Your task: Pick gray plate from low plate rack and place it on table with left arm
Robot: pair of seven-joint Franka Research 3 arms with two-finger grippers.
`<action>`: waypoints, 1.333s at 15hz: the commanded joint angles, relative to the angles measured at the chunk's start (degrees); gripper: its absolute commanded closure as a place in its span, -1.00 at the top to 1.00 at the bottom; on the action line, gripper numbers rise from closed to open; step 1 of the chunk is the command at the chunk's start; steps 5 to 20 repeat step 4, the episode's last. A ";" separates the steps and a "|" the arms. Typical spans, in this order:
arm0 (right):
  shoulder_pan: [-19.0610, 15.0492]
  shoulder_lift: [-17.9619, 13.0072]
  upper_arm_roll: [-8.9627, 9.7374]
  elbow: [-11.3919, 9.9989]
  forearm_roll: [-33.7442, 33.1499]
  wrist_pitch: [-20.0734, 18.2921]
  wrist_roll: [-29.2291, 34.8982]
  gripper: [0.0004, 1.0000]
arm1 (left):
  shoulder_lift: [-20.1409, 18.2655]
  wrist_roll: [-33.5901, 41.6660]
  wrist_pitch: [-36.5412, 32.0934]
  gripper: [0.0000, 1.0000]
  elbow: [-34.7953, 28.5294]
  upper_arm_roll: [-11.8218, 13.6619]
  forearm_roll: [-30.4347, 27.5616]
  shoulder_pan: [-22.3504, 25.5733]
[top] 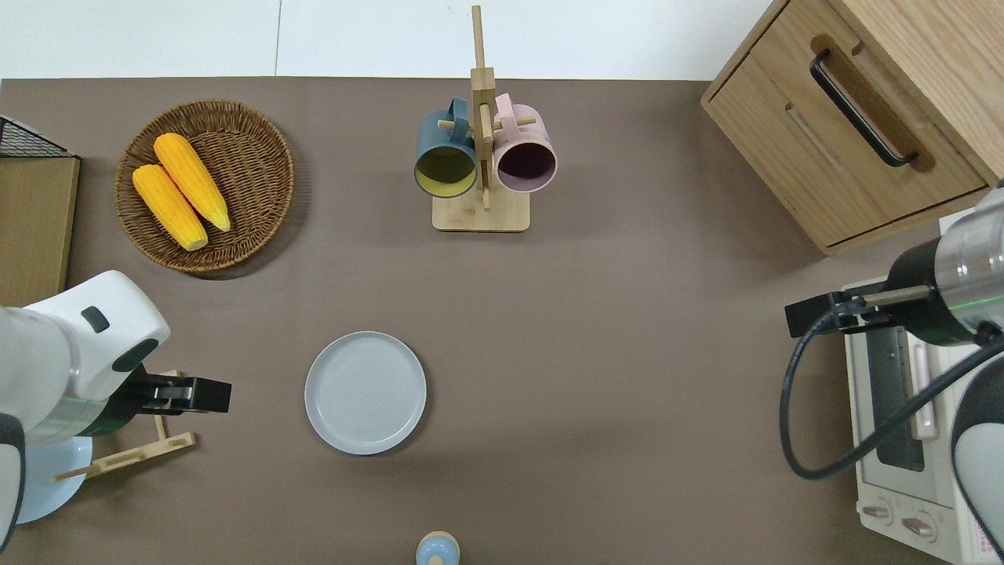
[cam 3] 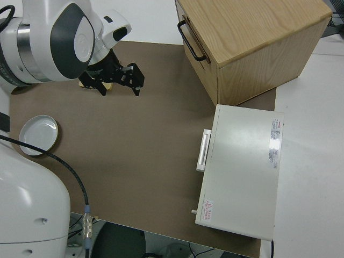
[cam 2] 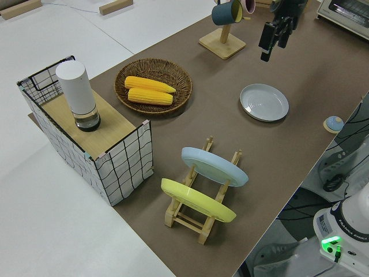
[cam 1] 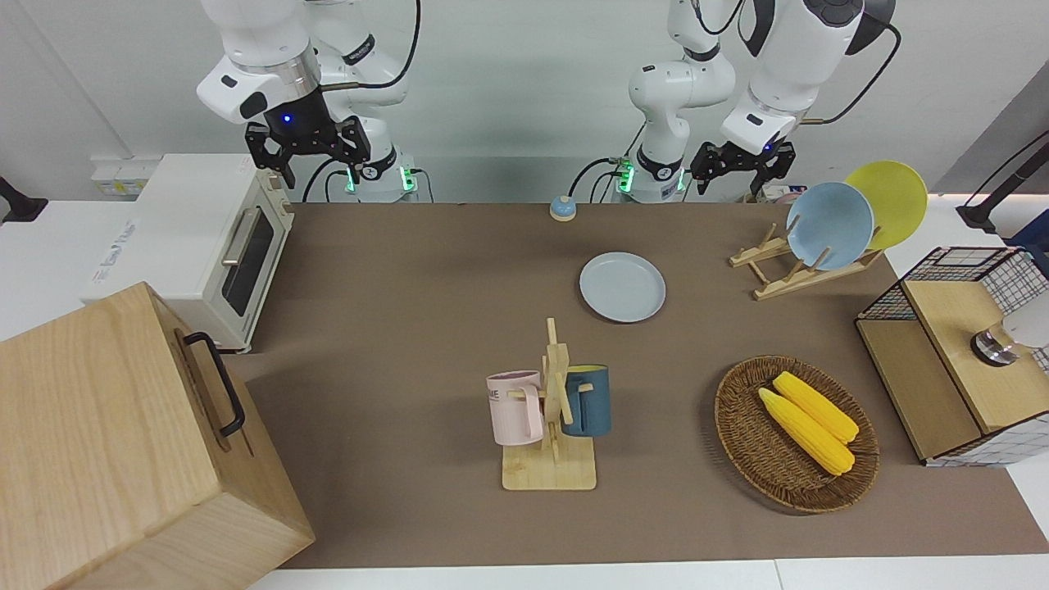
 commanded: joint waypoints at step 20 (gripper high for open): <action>-0.56 -0.14 0.33 0.35 0.59 -0.83 0.01 0.97 | 0.76 1.71 0.69 0.99 1.12 0.61 -1.24 -0.09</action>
